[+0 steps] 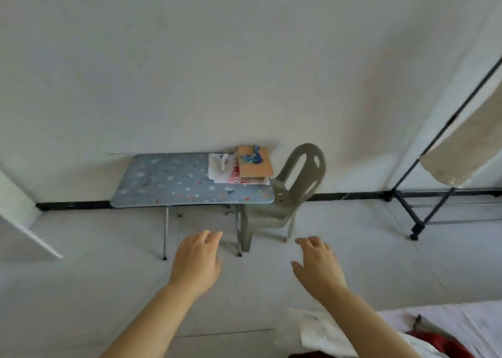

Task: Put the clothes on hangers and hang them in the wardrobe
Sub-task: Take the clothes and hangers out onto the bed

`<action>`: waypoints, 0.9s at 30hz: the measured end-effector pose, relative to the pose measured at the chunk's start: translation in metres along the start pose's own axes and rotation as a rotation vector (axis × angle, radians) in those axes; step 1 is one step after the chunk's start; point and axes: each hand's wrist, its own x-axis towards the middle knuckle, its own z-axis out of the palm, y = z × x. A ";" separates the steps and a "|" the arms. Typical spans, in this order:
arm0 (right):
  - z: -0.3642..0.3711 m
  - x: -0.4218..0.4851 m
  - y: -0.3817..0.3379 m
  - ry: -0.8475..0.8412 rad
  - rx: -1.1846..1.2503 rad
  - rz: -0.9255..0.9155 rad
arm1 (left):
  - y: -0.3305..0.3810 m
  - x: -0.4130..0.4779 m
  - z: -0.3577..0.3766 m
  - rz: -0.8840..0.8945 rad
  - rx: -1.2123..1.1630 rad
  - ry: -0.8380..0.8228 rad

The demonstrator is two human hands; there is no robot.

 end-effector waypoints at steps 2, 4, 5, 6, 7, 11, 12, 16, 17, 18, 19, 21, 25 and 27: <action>0.011 0.010 -0.069 -0.021 -0.016 -0.114 | -0.064 -0.026 -0.015 -0.086 -0.012 0.024; 0.025 0.017 -0.139 -0.045 -0.035 -0.225 | -0.128 -0.056 -0.029 -0.186 0.003 0.044; 0.033 0.020 -0.173 -0.062 -0.044 -0.281 | -0.159 -0.072 -0.035 -0.240 0.010 0.055; 0.041 0.022 -0.207 -0.082 -0.056 -0.337 | -0.188 -0.088 -0.041 -0.294 0.017 0.064; 0.049 0.023 -0.238 -0.102 -0.071 -0.393 | -0.216 -0.104 -0.046 -0.344 0.026 0.071; 0.086 0.023 -0.355 -0.163 -0.099 -0.584 | -0.311 -0.162 -0.061 -0.548 0.047 0.090; 0.095 0.021 -0.381 -0.181 -0.101 -0.633 | -0.331 -0.174 -0.063 -0.599 0.042 0.092; 0.126 0.019 -0.474 -0.247 -0.106 -0.822 | -0.395 -0.207 -0.072 -0.777 0.023 0.092; 0.132 0.021 -0.493 -0.255 -0.112 -0.867 | -0.409 -0.212 -0.073 -0.821 0.020 0.096; 0.139 0.023 -0.513 -0.264 -0.116 -0.913 | -0.421 -0.216 -0.075 -0.863 0.021 0.102; 0.145 0.027 -0.533 -0.272 -0.118 -0.960 | -0.434 -0.220 -0.076 -0.902 0.023 0.110; 0.157 0.037 -0.574 -0.285 -0.120 -1.056 | -0.460 -0.224 -0.081 -0.978 0.022 0.122; 0.175 0.066 -0.658 -0.278 -0.117 -1.253 | -0.513 -0.222 -0.103 -1.140 0.058 0.189; 0.179 0.082 -0.702 -0.285 -0.114 -1.344 | -0.537 -0.218 -0.119 -1.211 0.080 0.229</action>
